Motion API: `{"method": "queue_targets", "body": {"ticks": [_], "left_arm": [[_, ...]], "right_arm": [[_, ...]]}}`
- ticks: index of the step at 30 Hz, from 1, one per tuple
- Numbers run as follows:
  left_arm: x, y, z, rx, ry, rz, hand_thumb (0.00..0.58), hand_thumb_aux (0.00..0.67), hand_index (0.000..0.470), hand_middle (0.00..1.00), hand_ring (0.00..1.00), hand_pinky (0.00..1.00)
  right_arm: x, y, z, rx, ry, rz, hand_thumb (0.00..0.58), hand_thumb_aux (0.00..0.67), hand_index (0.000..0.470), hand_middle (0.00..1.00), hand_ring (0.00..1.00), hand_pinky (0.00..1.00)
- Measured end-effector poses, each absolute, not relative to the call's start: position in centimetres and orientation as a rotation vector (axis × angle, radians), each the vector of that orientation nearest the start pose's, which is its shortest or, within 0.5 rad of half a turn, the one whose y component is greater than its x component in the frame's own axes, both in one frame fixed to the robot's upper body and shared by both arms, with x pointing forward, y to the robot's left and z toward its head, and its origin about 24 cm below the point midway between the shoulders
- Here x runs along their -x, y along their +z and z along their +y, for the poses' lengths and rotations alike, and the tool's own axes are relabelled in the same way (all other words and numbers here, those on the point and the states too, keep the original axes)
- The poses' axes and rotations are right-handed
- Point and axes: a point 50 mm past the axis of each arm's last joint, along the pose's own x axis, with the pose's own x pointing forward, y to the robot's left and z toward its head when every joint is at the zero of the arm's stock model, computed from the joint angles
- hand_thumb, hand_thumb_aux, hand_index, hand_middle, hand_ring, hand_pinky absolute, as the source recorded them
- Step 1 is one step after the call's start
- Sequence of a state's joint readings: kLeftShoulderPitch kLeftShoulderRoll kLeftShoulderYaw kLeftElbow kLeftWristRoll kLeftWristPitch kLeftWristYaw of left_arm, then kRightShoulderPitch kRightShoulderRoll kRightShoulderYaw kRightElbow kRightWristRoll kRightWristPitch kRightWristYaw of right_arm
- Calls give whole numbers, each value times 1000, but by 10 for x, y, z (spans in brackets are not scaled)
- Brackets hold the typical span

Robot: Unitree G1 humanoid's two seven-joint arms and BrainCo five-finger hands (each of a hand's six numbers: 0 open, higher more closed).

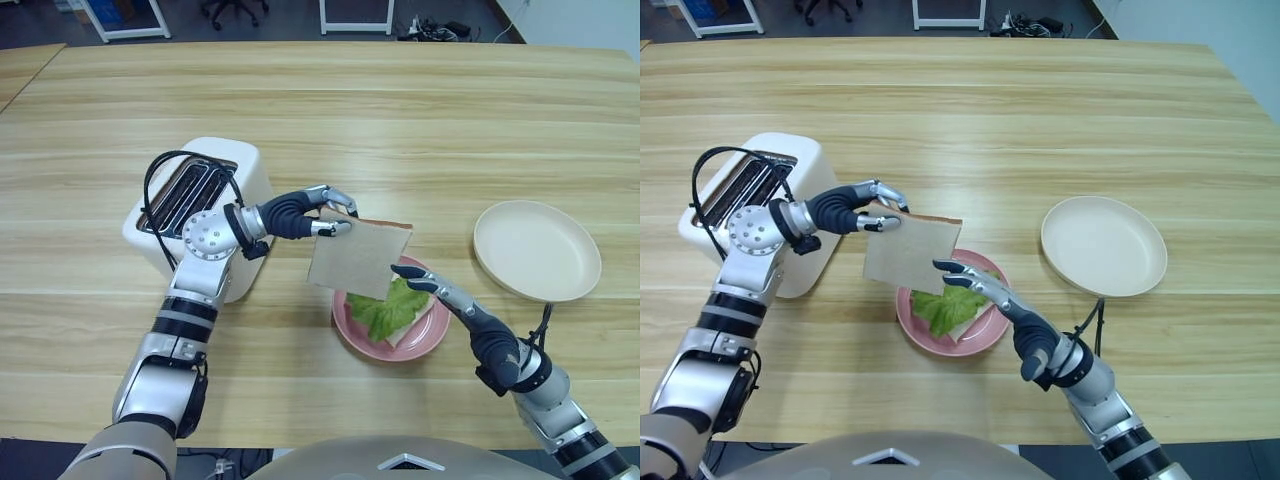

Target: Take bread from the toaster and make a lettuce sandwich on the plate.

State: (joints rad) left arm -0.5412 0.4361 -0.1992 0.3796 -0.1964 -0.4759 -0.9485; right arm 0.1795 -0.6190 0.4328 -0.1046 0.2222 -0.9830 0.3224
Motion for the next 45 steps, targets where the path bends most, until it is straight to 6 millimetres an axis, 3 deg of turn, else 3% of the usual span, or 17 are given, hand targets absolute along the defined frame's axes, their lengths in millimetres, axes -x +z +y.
{"method": "queue_targets", "body": {"ticks": [6, 14, 22, 29, 31, 32, 33, 34, 35, 36, 37, 38, 45], "left_arm": [[-323, 112, 116, -575, -1270, -290, 580, 670, 470, 992, 992, 992], [-315, 85, 72, -751, -1416, -242, 580, 670, 470, 992, 992, 992], [-317, 68, 59, -802, -1423, -191, 580, 670, 470, 992, 992, 992], [-322, 48, 59, -899, -1342, -116, 580, 670, 470, 973, 973, 973], [-322, 47, 58, -908, -1336, -130, 580, 670, 470, 890, 890, 890], [-323, 47, 57, -913, -1333, -134, 547, 510, 358, 839, 839, 839], [-323, 47, 55, -931, -1322, -154, 75, 45, 31, 682, 682, 682], [-324, 48, 53, -949, -1303, -171, 0, 0, 0, 573, 573, 573], [-328, 50, 52, -998, -1265, -187, 0, 0, 0, 471, 471, 471], [-330, 52, 49, -1026, -1236, -212, 0, 0, 0, 263, 263, 263], [-333, 55, 46, -1052, -1205, -230, 0, 0, 0, 122, 122, 122], [-338, 58, 45, -1084, -1167, -243, 0, 0, 0, 20, 20, 20], [-369, 96, 58, -1217, -873, -361, 0, 0, 0, 0, 0, 0]], "right_arm": [[-148, 87, -139, 178, 971, -672, 0, 0, 0, 0, 0, 0], [-150, 77, -133, 217, 991, -608, 0, 0, 0, 0, 0, 0], [-168, 41, -127, 503, 942, -442, 0, 0, 0, 0, 0, 0], [-179, 25, -122, 724, 957, -405, 0, 0, 0, 0, 0, 0], [-179, 24, -123, 736, 970, -396, 0, 0, 0, 0, 0, 0], [-178, 23, -123, 738, 975, -392, 0, 0, 0, 0, 0, 0], [-178, 23, -123, 744, 983, -386, 0, 0, 0, 0, 0, 0], [-179, 22, -125, 751, 985, -378, 0, 0, 0, 0, 0, 0], [-179, 22, -127, 765, 987, -361, 0, 0, 0, 0, 0, 0], [-180, 22, -128, 772, 992, -357, 0, 0, 0, 0, 0, 0], [-180, 22, -128, 775, 993, -356, 0, 0, 0, 0, 0, 0], [-180, 22, -128, 776, 994, -356, 0, 0, 0, 0, 0, 0], [-180, 22, -128, 780, 1000, -355, 0, 0, 0, 0, 0, 0]]}}
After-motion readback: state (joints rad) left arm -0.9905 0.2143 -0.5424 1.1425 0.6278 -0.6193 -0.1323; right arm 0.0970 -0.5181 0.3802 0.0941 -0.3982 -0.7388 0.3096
